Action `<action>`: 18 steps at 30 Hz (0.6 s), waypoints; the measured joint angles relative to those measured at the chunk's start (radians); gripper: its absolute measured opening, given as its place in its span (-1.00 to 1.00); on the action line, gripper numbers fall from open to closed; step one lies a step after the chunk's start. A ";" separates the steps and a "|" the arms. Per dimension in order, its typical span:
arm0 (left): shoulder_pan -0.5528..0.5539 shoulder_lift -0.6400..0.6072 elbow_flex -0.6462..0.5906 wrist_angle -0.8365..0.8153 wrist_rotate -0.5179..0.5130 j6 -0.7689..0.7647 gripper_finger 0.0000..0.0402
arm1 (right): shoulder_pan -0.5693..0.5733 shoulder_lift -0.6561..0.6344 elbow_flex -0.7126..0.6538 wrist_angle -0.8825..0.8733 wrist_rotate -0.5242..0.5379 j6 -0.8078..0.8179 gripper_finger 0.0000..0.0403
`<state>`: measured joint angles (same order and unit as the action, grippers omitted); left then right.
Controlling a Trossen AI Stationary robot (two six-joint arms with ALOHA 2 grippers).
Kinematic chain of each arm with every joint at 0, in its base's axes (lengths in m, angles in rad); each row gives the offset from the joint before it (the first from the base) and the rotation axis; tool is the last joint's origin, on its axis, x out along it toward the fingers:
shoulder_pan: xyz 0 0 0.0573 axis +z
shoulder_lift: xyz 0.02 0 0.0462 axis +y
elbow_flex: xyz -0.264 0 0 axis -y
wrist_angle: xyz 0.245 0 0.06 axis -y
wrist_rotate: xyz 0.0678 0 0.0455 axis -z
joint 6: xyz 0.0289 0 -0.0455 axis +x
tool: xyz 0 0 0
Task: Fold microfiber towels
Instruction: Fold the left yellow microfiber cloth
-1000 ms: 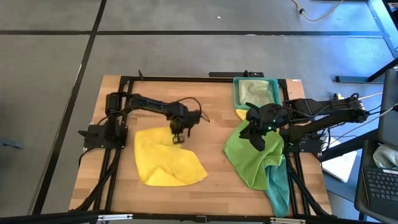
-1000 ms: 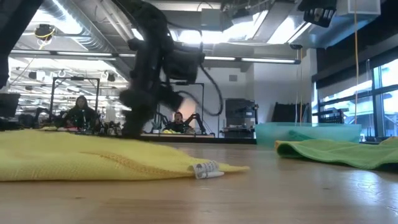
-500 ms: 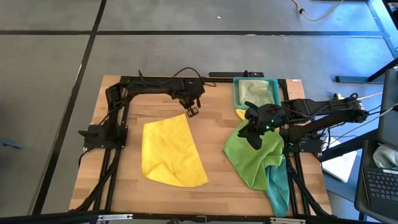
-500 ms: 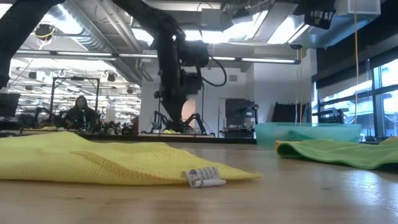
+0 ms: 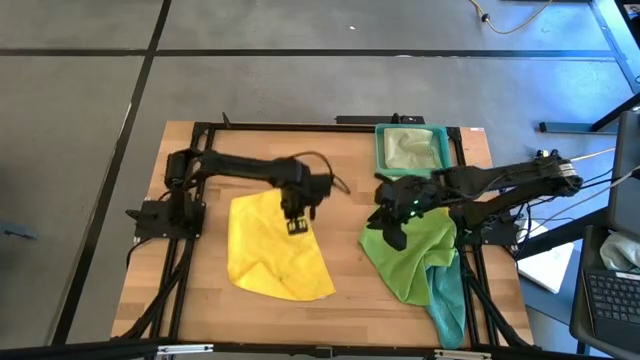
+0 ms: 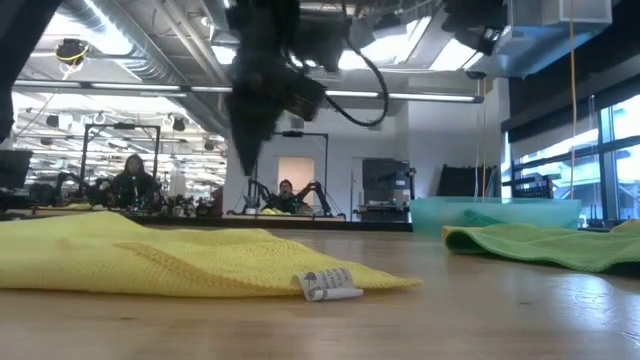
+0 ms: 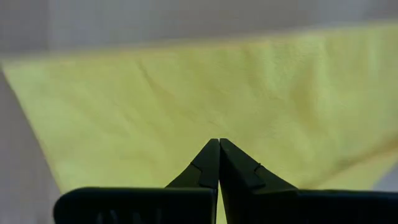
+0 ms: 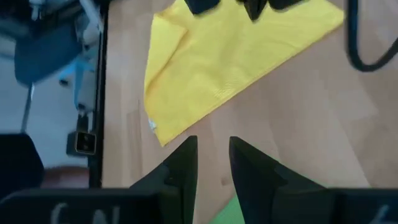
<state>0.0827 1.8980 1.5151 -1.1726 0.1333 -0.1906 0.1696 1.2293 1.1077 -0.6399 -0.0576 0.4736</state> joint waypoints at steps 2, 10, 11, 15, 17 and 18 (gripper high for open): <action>-0.043 -0.050 -0.028 -0.001 -0.005 -0.070 -0.99 | 0.005 0.043 0.000 0.011 -0.021 -0.057 -0.53; -0.207 -0.411 -0.190 0.015 -0.101 -0.506 -1.00 | -0.023 0.204 0.000 0.239 -0.079 -0.231 -0.53; -0.237 -0.455 -0.206 0.037 -0.125 -0.579 -1.00 | -0.032 0.226 0.000 0.302 -0.100 -0.247 -0.53; -0.361 -0.584 -0.237 0.075 -0.257 -0.835 -0.99 | -0.078 0.336 0.002 0.497 -0.154 -0.271 -0.53; -0.425 -0.616 -0.236 0.069 -0.330 -0.949 -1.00 | -0.102 0.409 0.023 0.543 -0.192 -0.270 -0.53; -0.452 -0.626 -0.234 0.073 -0.362 -0.999 -1.00 | -0.113 0.447 0.038 0.544 -0.211 -0.271 -0.53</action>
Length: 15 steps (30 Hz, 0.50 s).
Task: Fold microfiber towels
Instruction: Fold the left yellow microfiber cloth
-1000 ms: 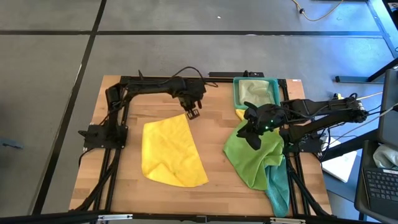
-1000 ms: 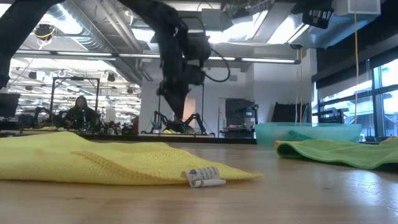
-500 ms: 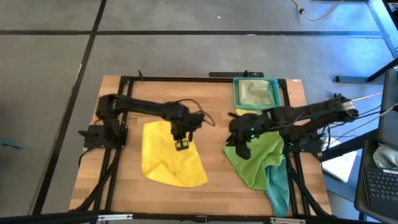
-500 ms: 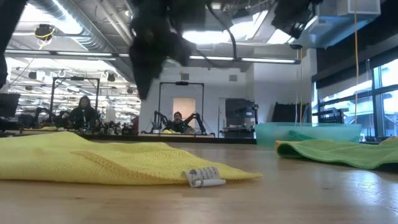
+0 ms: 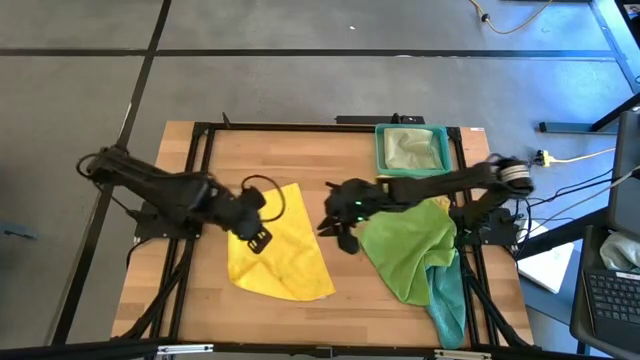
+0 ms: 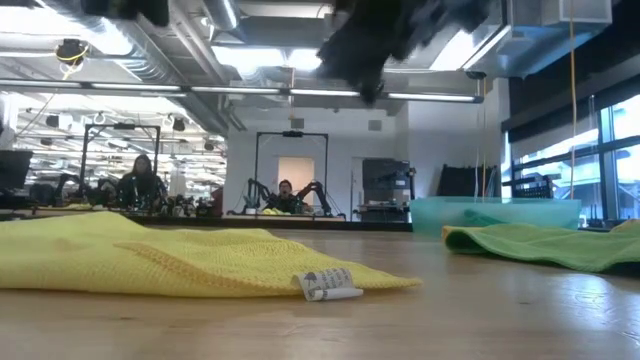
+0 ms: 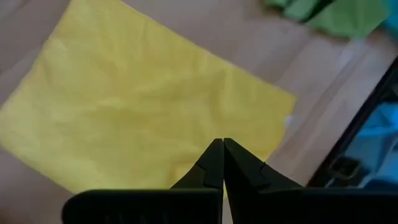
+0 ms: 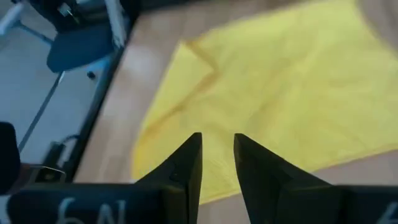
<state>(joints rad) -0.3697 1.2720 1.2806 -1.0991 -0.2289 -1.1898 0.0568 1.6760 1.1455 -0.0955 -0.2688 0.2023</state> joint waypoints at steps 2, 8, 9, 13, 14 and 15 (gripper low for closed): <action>-0.056 -0.009 0.005 0.007 -0.053 -0.087 -0.99 | -0.013 0.081 0.039 -0.005 -0.025 -0.006 -0.53; -0.181 -0.012 0.013 0.032 -0.121 -0.237 -0.99 | -0.026 0.283 0.176 -0.005 -0.046 -0.063 -0.53; -0.192 -0.012 0.013 0.039 -0.123 -0.256 -0.99 | -0.028 0.311 0.200 -0.007 -0.044 -0.078 -0.53; -0.230 -0.010 0.013 0.039 -0.136 -0.318 -0.99 | -0.050 0.404 0.288 -0.007 -0.006 -0.134 -0.53; -0.237 -0.010 0.013 0.039 -0.145 -0.326 -0.99 | -0.058 0.422 0.309 -0.011 0.012 -0.141 -0.53; -0.243 -0.010 0.013 0.039 -0.153 -0.334 -0.99 | -0.068 0.438 0.326 -0.024 0.018 -0.151 -0.53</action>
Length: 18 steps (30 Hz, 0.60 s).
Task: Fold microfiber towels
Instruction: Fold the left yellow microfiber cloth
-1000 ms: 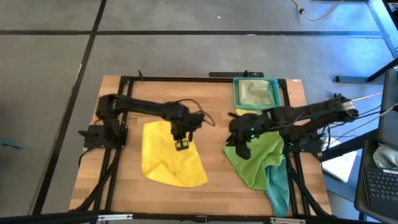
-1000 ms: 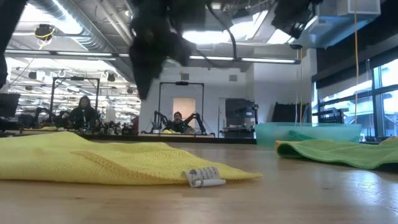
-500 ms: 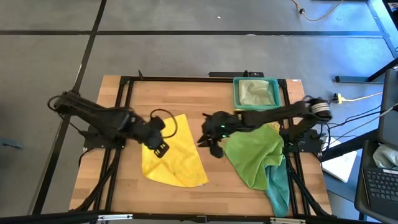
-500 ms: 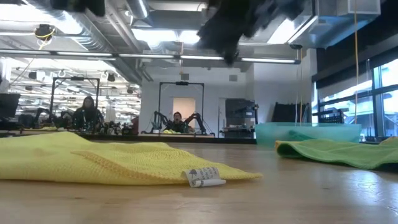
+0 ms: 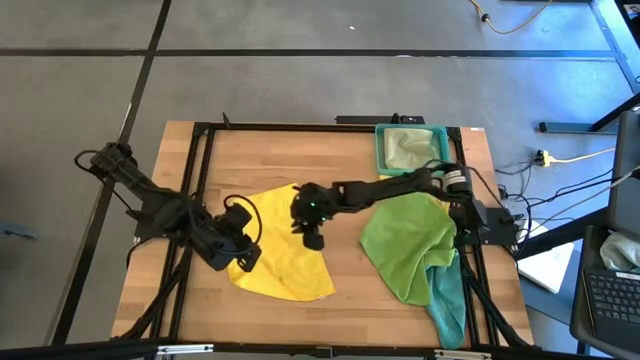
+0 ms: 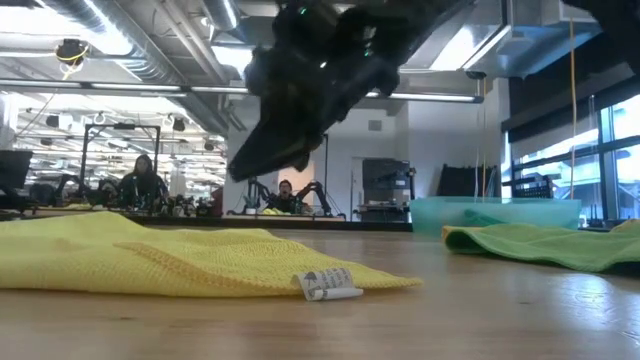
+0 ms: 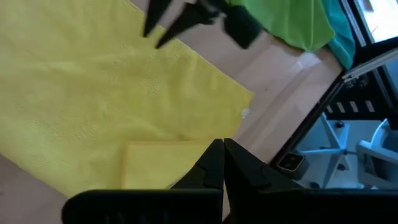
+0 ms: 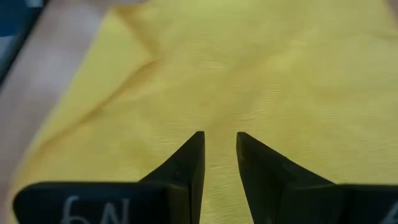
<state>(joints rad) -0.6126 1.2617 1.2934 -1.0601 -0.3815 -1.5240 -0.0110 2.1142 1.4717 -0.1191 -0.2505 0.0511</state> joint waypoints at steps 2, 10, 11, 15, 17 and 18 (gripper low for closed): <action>-0.006 0.000 0.000 0.002 -0.004 -0.013 -1.00 | -0.022 0.035 0.039 -0.011 0.010 -0.007 -0.53; -0.027 0.001 0.000 -0.012 -0.005 -0.011 -0.99 | -0.101 0.094 0.074 -0.129 0.013 -0.009 -0.53; -0.026 0.001 0.000 -0.019 -0.005 -0.011 -0.99 | -0.108 0.094 0.073 -0.197 0.010 -0.013 -0.53; -0.026 0.001 0.000 -0.055 -0.039 -0.011 -1.00 | -0.126 0.095 0.079 -0.427 0.008 -0.118 -0.53; -0.026 0.000 0.000 -0.065 -0.069 -0.010 -0.99 | -0.130 0.092 0.080 -0.559 0.036 -0.157 -0.53; -0.026 0.000 0.000 -0.071 -0.080 -0.010 -0.99 | -0.131 0.089 0.080 -0.614 0.051 -0.162 -0.53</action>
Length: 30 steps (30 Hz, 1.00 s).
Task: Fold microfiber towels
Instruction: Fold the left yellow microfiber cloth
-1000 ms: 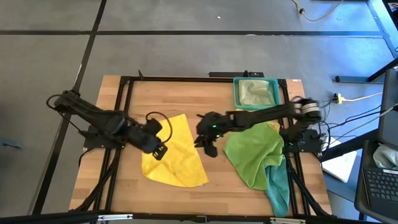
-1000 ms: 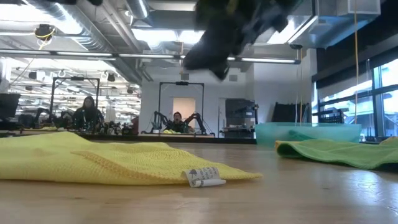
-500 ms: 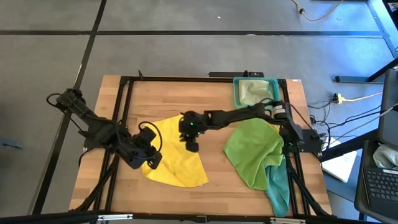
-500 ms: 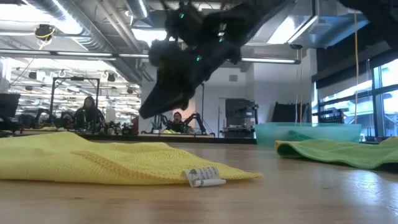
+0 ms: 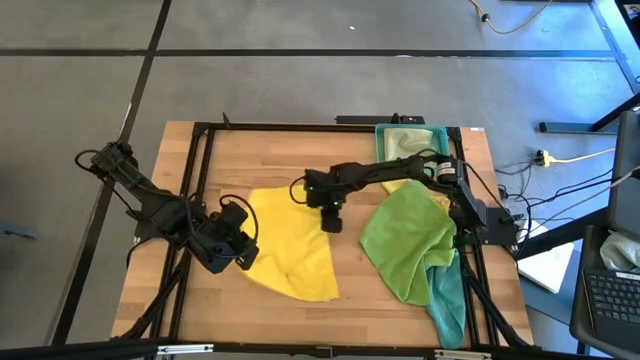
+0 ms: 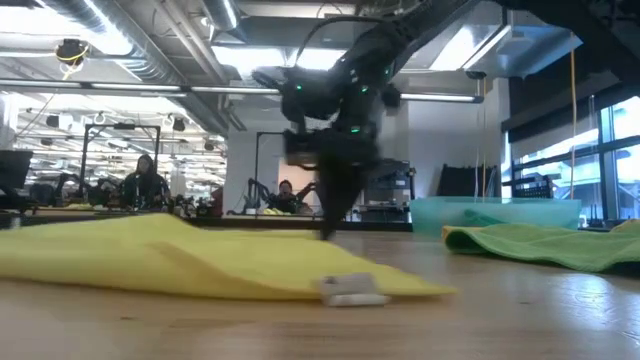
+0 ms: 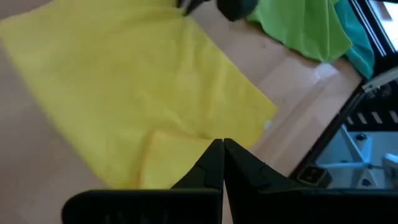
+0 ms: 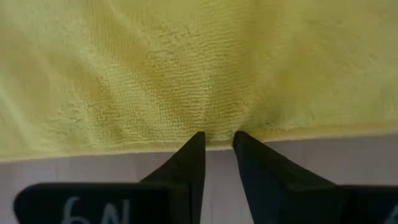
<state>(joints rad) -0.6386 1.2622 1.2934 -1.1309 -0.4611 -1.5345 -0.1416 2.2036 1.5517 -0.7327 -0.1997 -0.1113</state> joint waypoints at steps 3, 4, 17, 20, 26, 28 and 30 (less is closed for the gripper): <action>0.001 0.000 0.000 -0.007 -0.014 0.000 -0.99 | -0.009 -0.012 -0.001 -0.106 0.011 -0.002 -0.54; 0.001 0.000 0.000 -0.007 -0.017 0.000 -1.00 | -0.012 -0.016 -0.003 -0.142 0.025 0.001 -0.55; 0.004 0.007 -0.017 -0.059 -0.087 0.029 -0.97 | -0.029 -0.194 -0.011 -0.282 0.041 -0.022 -0.82; 0.004 0.010 -0.062 0.013 -0.087 0.146 -0.92 | -0.028 -0.251 -0.013 -0.205 -0.091 0.039 -0.83; 0.086 0.009 -0.274 0.278 0.038 0.290 -0.73 | -0.027 -0.325 -0.012 -0.118 -0.464 0.241 -0.69; 0.126 0.009 -0.370 0.474 0.117 0.369 -0.63 | -0.019 -0.354 -0.012 -0.119 -0.544 0.277 -0.61; 0.166 0.009 -0.458 0.653 0.178 0.433 -0.54 | -0.007 -0.385 -0.011 -0.136 -0.576 0.292 -0.51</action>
<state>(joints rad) -0.4725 1.2709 0.8353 -0.4783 -0.2827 -1.1010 -0.1489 1.8184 1.5405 -0.8684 -0.7755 0.1802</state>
